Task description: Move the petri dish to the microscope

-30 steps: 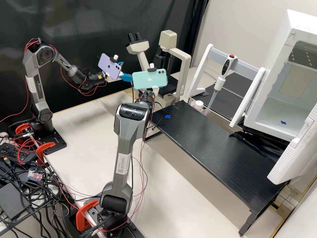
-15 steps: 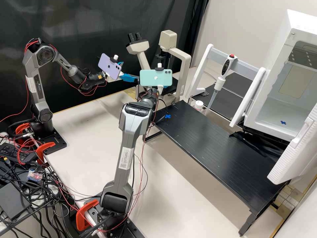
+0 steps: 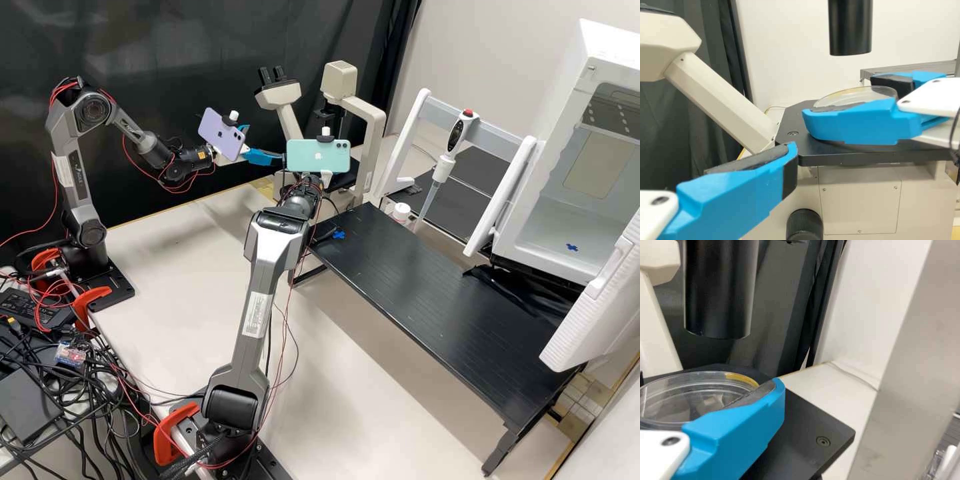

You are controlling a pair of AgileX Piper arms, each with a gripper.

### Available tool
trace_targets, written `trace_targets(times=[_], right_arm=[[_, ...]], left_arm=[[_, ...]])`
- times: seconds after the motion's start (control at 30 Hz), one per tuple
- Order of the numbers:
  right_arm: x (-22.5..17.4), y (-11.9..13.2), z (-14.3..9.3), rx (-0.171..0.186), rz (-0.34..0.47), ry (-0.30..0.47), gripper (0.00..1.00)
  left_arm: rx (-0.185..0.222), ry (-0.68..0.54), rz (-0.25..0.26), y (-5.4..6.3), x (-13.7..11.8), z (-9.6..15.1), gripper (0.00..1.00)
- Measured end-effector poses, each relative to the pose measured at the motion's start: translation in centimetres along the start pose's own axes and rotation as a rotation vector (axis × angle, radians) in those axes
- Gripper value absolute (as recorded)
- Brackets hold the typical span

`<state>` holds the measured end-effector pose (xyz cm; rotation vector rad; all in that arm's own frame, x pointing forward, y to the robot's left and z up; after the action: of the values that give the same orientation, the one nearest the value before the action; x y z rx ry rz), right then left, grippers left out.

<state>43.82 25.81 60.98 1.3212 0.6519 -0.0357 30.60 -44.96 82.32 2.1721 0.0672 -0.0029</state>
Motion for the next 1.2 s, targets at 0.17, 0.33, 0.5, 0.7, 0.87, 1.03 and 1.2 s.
trace_targets(times=[0.17,0.33,0.5,0.7,0.87,1.03,1.2], right_arm=[[0.3,-0.3,0.2,0.0,-0.007,-0.004,1.0],[0.3,-0.3,0.2,0.0,-0.006,-0.004,1.0],[0.2,-0.5,0.3,0.02,-0.017,-0.006,1.0],[-0.5,-1.3,0.5,0.076,-0.037,-0.01,1.0],[-2.5,-1.6,0.0,0.079,-0.04,0.002,1.0],[-5.0,-1.6,-0.8,0.046,-0.041,0.033,1.0],[-8.8,-1.2,-1.4,0.042,-0.031,0.06,1.0]], left_arm=[[0.0,0.0,0.0,0.0,0.0,0.0,1.0],[0.0,0.0,0.0,0.0,0.0,0.0,1.0],[0.0,0.0,0.0,0.0,0.0,0.0,1.0],[0.0,0.0,0.0,0.0,0.0,0.0,1.0],[0.0,0.0,0.0,0.0,0.0,0.0,1.0],[0.0,0.0,0.0,0.0,0.0,0.0,1.0],[0.0,0.0,0.0,0.0,0.0,0.0,1.0]])
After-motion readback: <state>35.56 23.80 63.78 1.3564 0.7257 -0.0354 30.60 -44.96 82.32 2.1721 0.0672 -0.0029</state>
